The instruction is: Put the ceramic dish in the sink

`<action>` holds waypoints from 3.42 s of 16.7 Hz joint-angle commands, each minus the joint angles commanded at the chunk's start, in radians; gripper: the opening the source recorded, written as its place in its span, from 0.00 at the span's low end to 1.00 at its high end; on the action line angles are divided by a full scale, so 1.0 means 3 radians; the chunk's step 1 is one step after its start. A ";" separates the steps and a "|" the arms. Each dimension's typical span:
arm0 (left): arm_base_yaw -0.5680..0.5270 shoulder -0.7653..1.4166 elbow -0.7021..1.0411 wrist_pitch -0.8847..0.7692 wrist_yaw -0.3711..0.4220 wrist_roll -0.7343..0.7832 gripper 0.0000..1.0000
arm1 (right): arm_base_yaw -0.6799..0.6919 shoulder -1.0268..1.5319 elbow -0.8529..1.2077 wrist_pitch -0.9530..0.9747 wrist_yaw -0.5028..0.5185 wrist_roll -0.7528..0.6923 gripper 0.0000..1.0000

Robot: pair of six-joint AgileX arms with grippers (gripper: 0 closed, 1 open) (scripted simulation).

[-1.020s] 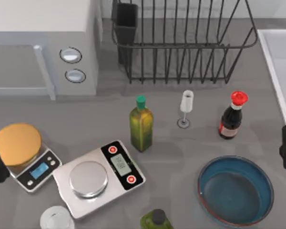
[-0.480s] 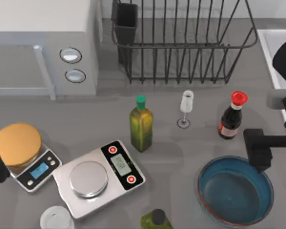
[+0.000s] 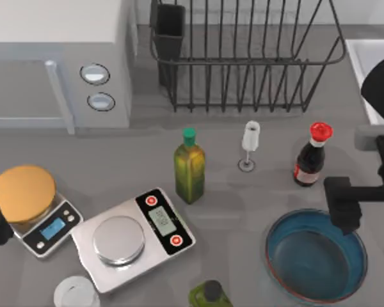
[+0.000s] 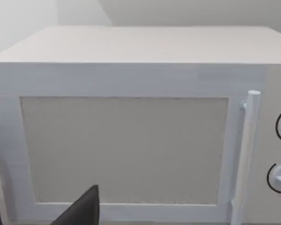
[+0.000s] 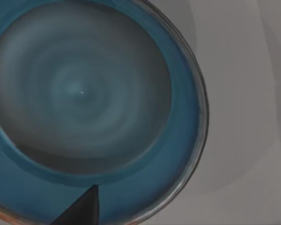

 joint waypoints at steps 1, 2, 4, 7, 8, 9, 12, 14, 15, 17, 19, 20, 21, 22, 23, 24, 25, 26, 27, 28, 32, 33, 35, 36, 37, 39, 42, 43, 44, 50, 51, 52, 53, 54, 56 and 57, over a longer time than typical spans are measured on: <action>0.0000 0.0000 0.0000 0.0000 0.0000 0.0000 1.00 | 0.0003 0.0036 -0.0077 0.0111 0.0000 0.0000 1.00; 0.0000 0.0000 0.0000 0.0000 0.0000 0.0000 1.00 | 0.0006 0.0083 -0.0170 0.0257 0.0000 0.0003 1.00; 0.0000 0.0000 0.0000 0.0000 0.0000 0.0000 1.00 | 0.0010 0.0197 -0.0388 0.0613 0.0000 0.0010 1.00; 0.0000 0.0000 0.0000 0.0000 0.0000 0.0000 1.00 | 0.0018 0.0360 -0.0697 0.1096 0.0000 0.0021 1.00; 0.0000 0.0000 0.0000 0.0000 0.0000 0.0000 1.00 | 0.0021 0.0398 -0.0769 0.1195 0.0000 0.0024 1.00; 0.0000 0.0000 0.0000 0.0000 0.0000 0.0000 1.00 | 0.0023 0.0423 -0.0818 0.1259 0.0000 0.0027 1.00; 0.0000 0.0000 0.0000 0.0000 0.0000 0.0000 1.00 | 0.0024 0.0435 -0.0842 0.1289 0.0000 0.0028 1.00; 0.0000 0.0000 0.0000 0.0000 0.0000 0.0000 1.00 | 0.0024 0.0435 -0.0842 0.1289 0.0000 0.0028 0.92; 0.0000 0.0000 0.0000 0.0000 0.0000 0.0000 1.00 | 0.0024 0.0435 -0.0842 0.1289 0.0000 0.0028 0.85; 0.0000 0.0000 0.0000 0.0000 0.0000 0.0000 1.00 | 0.0024 0.0435 -0.0842 0.1289 0.0000 0.0028 0.70; 0.0000 0.0000 0.0000 0.0000 0.0000 0.0000 1.00 | 0.0024 0.0435 -0.0842 0.1289 0.0000 0.0028 0.55; 0.0000 0.0000 0.0000 0.0000 0.0000 0.0000 1.00 | 0.0024 0.0435 -0.0842 0.1289 0.0000 0.0028 0.47; 0.0000 0.0000 0.0000 0.0000 0.0000 0.0000 1.00 | 0.0024 0.0435 -0.0842 0.1289 0.0000 0.0028 0.40; 0.0000 0.0000 0.0000 0.0000 0.0000 0.0000 1.00 | 0.0024 0.0435 -0.0842 0.1289 0.0000 0.0028 0.32; 0.0000 0.0000 0.0000 0.0000 0.0000 0.0000 1.00 | 0.0024 0.0435 -0.0842 0.1289 0.0000 0.0028 0.25; 0.0000 0.0000 0.0000 0.0000 0.0000 0.0000 1.00 | 0.0024 0.0435 -0.0842 0.1289 0.0000 0.0028 0.17; 0.0000 0.0000 0.0000 0.0000 0.0000 0.0000 1.00 | 0.0024 0.0435 -0.0842 0.1289 0.0000 0.0028 0.10; 0.0000 0.0000 0.0000 0.0000 0.0000 0.0000 1.00 | 0.0024 0.0435 -0.0842 0.1289 0.0000 0.0028 0.02; 0.0000 0.0000 0.0000 0.0000 0.0000 0.0000 1.00 | 0.0024 0.0435 -0.0842 0.1289 0.0000 0.0028 0.00; 0.0000 0.0000 0.0000 0.0000 0.0000 0.0000 1.00 | 0.0024 0.0435 -0.0842 0.1289 0.0000 0.0028 0.00; 0.0000 0.0000 0.0000 0.0000 0.0000 0.0000 1.00 | 0.0024 0.0435 -0.0842 0.1289 0.0000 0.0028 0.00; 0.0000 0.0000 0.0000 0.0000 0.0000 0.0000 1.00 | 0.0024 0.0435 -0.0842 0.1289 0.0000 0.0028 0.00; 0.0000 0.0000 0.0000 0.0000 0.0000 0.0000 1.00 | 0.0024 0.0429 -0.0838 0.1286 0.0004 0.0028 0.00; 0.0000 0.0000 0.0000 0.0000 0.0000 0.0000 1.00 | 0.0024 0.0429 -0.0830 0.1278 0.0004 0.0028 0.00; 0.0000 0.0000 0.0000 0.0000 0.0000 0.0000 1.00 | 0.0027 0.0424 -0.0788 0.1235 0.0004 0.0029 0.00; 0.0000 0.0000 0.0000 0.0000 0.0000 0.0000 1.00 | 0.0029 0.0390 -0.0609 0.1043 0.0005 0.0033 0.00; 0.0000 0.0000 0.0000 0.0000 0.0000 0.0000 1.00 | 0.0023 0.0284 -0.0195 0.0492 0.0007 0.0033 0.00; 0.0000 0.0000 0.0000 0.0000 0.0000 0.0000 1.00 | 0.0021 0.0239 -0.0041 0.0252 0.0007 0.0031 0.00; 0.0000 0.0000 0.0000 0.0000 0.0000 0.0000 1.00 | 0.0018 0.0193 0.0113 0.0012 0.0006 0.0027 0.00; 0.0000 0.0000 0.0000 0.0000 0.0000 0.0000 1.00 | 0.0000 -0.0055 0.0750 -0.0792 0.0004 -0.0003 0.00; 0.0000 0.0000 0.0000 0.0000 0.0000 0.0000 1.00 | -0.0001 -0.0061 0.0759 -0.0801 0.0004 -0.0004 0.00; 0.0000 0.0000 0.0000 0.0000 0.0000 0.0000 1.00 | -0.0001 -0.0061 0.0759 -0.0801 0.0004 -0.0004 0.00; 0.0000 0.0000 0.0000 0.0000 0.0000 0.0000 1.00 | -0.0001 -0.0061 0.0759 -0.0801 0.0004 -0.0004 0.00; 0.0000 0.0000 0.0000 0.0000 0.0000 0.0000 1.00 | 0.0011 -0.0048 0.0749 -0.0792 0.0002 0.0000 0.00; 0.0000 0.0000 0.0000 0.0000 0.0000 0.0000 1.00 | -0.0015 -0.0053 0.0750 -0.0759 -0.0019 -0.0014 0.00; 0.0000 0.0000 0.0000 0.0000 0.0000 0.0000 1.00 | -0.0066 -0.0061 0.0753 -0.0691 -0.0061 -0.0041 0.00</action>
